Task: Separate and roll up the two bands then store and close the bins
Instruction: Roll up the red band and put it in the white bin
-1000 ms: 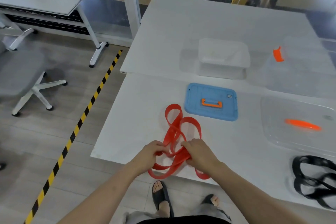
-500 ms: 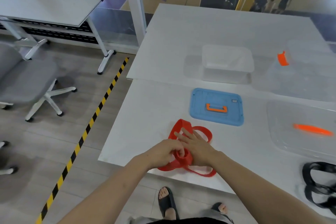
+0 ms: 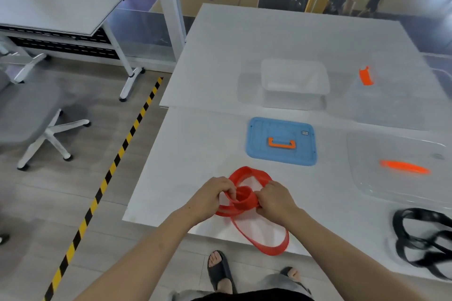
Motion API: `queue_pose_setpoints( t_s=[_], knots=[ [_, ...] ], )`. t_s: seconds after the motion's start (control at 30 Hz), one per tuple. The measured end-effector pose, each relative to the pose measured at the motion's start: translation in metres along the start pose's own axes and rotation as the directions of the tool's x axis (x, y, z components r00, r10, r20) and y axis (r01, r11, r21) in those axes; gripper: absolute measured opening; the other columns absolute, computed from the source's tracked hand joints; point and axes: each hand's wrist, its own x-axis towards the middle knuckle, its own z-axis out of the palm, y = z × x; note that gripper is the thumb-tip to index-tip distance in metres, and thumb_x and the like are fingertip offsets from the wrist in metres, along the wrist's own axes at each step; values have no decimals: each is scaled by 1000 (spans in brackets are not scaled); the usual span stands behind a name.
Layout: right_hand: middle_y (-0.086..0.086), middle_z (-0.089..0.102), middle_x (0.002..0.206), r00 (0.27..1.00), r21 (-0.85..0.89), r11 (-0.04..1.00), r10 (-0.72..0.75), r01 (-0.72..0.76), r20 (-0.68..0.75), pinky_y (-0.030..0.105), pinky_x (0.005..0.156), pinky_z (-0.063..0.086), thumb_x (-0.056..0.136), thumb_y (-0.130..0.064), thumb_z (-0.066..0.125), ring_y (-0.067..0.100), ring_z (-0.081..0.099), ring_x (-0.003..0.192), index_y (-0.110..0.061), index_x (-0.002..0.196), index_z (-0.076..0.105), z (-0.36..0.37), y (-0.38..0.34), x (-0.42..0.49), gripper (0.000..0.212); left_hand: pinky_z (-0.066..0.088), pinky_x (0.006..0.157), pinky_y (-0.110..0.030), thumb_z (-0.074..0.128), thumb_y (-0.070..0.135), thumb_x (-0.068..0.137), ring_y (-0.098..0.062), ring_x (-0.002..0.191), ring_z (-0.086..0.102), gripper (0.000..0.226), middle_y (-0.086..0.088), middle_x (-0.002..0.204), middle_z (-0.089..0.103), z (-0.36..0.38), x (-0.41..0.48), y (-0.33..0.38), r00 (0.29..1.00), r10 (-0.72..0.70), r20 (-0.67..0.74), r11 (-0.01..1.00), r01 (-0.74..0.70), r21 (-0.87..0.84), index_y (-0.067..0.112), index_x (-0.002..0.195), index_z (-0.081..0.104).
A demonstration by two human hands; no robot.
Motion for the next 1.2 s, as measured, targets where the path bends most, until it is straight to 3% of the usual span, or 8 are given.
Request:
queue_pose_setpoints(
  t_s=[0.17,0.4,0.57,0.67,0.77,0.93,1.1,1.2],
  knots=[
    [-3,60,49,970,-43,981,178,-188,-168,30,53,46,51,-25,89,25,61,50,-23,63,66,-5,36,-26,26,43,90,-15,47,-25,70,-2,97,53,51,1,106,69,24,32,21,998,60,-14,998,-60,1,14,89,74],
    [-1,62,51,942,-17,962,265,-274,-207,34,66,56,57,-47,92,27,64,58,-20,63,64,2,72,-54,39,34,96,-9,51,-7,90,-8,107,51,41,8,116,60,63,63,18,996,86,39,992,-89,94,22,110,71],
    [7,72,105,980,163,971,188,-176,-63,42,104,50,79,-40,79,29,65,105,-15,114,68,26,89,-62,44,43,107,-30,36,30,97,-18,117,49,42,6,120,54,88,70,-6,983,-124,135,980,100,173,34,126,66],
    [-4,65,128,992,346,931,129,-120,-2,33,105,45,82,-63,73,18,57,119,-28,138,58,23,94,-69,67,32,118,-33,44,14,100,-26,134,43,44,-4,142,50,92,68,-13,970,-202,138,967,176,183,29,139,58],
    [-13,66,129,987,470,875,155,-115,-47,31,105,48,89,-74,58,9,57,119,-36,133,62,17,101,-73,58,23,120,-32,54,12,100,-28,144,34,49,-6,153,42,94,65,-12,962,-212,175,965,178,191,27,147,50],
    [-1,68,118,884,566,790,416,-237,-211,37,98,54,104,-36,57,19,62,111,-19,117,70,27,125,-48,25,18,126,-41,53,44,102,-29,154,22,49,-3,161,38,96,68,-7,952,-253,171,946,207,247,30,148,47],
    [13,61,127,695,793,471,714,-387,-84,38,99,52,99,-24,65,28,63,105,-12,126,65,22,144,-15,30,23,125,-50,9,77,89,-28,154,24,72,1,162,39,99,66,-2,957,-244,158,940,193,281,49,141,50],
    [15,56,129,656,859,267,748,-436,101,33,91,50,94,-25,73,24,61,90,-10,136,55,18,151,-8,48,23,124,-54,24,66,100,-27,156,20,50,1,163,37,101,66,-1,947,-268,177,937,214,275,51,140,50]
  ],
)
